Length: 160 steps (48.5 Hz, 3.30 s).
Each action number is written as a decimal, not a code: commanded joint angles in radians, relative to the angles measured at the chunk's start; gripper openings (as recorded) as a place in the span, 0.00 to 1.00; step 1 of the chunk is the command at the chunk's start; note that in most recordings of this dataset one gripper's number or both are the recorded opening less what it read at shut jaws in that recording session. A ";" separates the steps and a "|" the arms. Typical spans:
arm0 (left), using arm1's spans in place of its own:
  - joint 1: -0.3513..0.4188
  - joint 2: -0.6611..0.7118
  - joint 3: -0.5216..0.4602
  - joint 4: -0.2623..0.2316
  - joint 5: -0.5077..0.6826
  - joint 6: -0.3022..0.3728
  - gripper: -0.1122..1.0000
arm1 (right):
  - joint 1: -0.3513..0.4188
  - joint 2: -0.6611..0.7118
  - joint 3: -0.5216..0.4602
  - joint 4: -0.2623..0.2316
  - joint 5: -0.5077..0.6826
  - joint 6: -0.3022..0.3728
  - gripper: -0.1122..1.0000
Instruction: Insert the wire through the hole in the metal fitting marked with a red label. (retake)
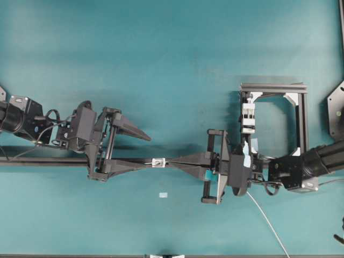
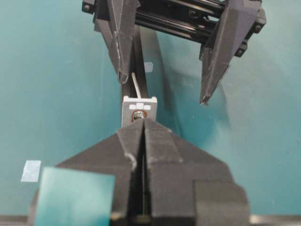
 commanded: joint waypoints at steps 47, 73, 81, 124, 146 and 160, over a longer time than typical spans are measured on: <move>-0.009 -0.021 -0.069 0.006 0.127 0.002 0.27 | -0.014 -0.008 -0.018 -0.009 0.008 -0.006 0.12; -0.026 -0.054 -0.054 0.012 0.132 0.002 0.07 | -0.014 -0.008 -0.018 -0.009 0.008 -0.006 0.12; -0.028 -0.058 -0.051 0.012 0.132 0.003 0.01 | -0.014 -0.008 -0.018 -0.009 0.008 -0.006 0.12; -0.032 -0.060 -0.044 0.014 0.132 0.005 0.01 | -0.014 -0.040 -0.014 -0.008 0.041 -0.002 0.16; -0.037 -0.060 -0.041 0.014 0.133 0.005 0.01 | -0.002 -0.087 0.005 -0.011 0.048 -0.006 0.74; -0.038 -0.081 -0.021 0.012 0.135 0.005 0.01 | -0.002 -0.087 0.005 -0.011 0.048 -0.006 0.74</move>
